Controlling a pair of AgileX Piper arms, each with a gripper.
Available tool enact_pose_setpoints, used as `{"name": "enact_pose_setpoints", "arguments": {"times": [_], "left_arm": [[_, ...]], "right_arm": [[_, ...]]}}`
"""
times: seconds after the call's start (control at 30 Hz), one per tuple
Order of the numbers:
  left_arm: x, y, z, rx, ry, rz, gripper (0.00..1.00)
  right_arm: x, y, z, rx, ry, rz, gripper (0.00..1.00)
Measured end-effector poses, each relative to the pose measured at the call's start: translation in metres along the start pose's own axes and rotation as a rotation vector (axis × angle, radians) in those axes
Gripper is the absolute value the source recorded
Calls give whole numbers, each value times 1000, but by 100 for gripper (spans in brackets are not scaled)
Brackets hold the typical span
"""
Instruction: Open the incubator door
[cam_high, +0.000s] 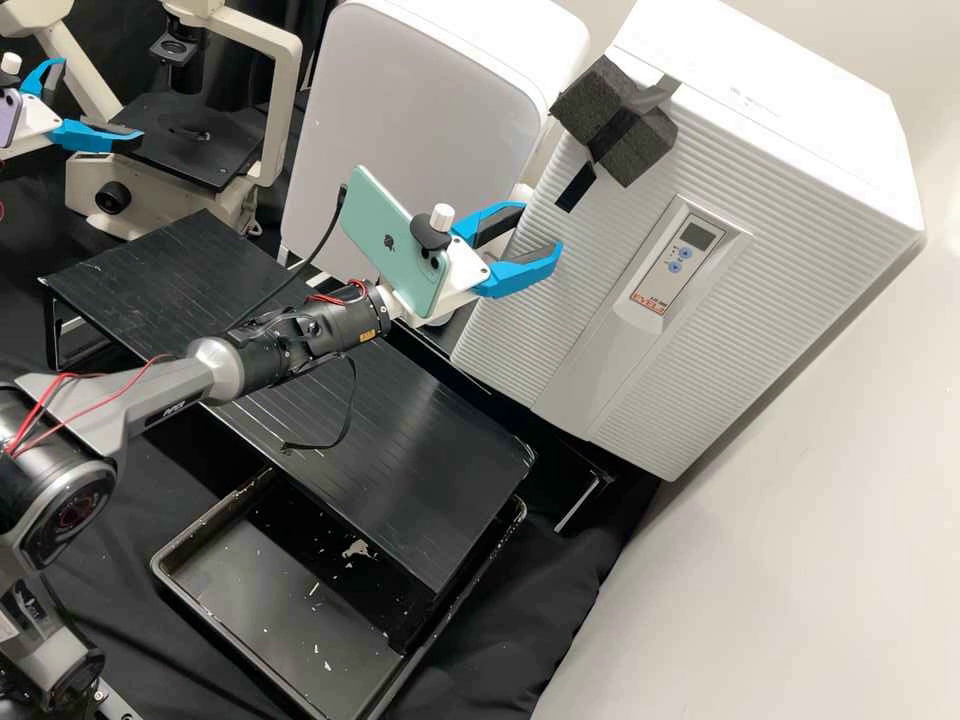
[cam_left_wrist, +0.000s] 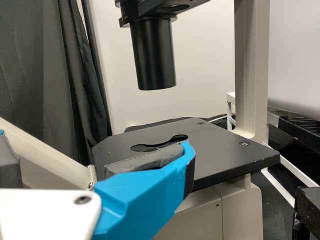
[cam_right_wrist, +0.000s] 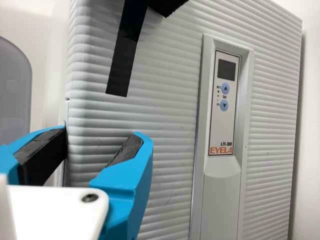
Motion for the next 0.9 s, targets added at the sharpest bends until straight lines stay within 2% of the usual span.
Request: {"name": "enact_pose_setpoints", "arguments": {"times": [0.43, 0.5, 0.9], "left_arm": [[0, 0, 0, 0, 0, 0, 100], [0, 0, 0, 0, 0, 0, 100], [0, 0, 0, 0, 0, 0, 100]], "right_arm": [[-8, 5, 3, -4, 0, -13, 0], [-10, 7, 5, 6, -5, -15, 0], [-33, 28, 14, -3, 2, -16, 0]]}}
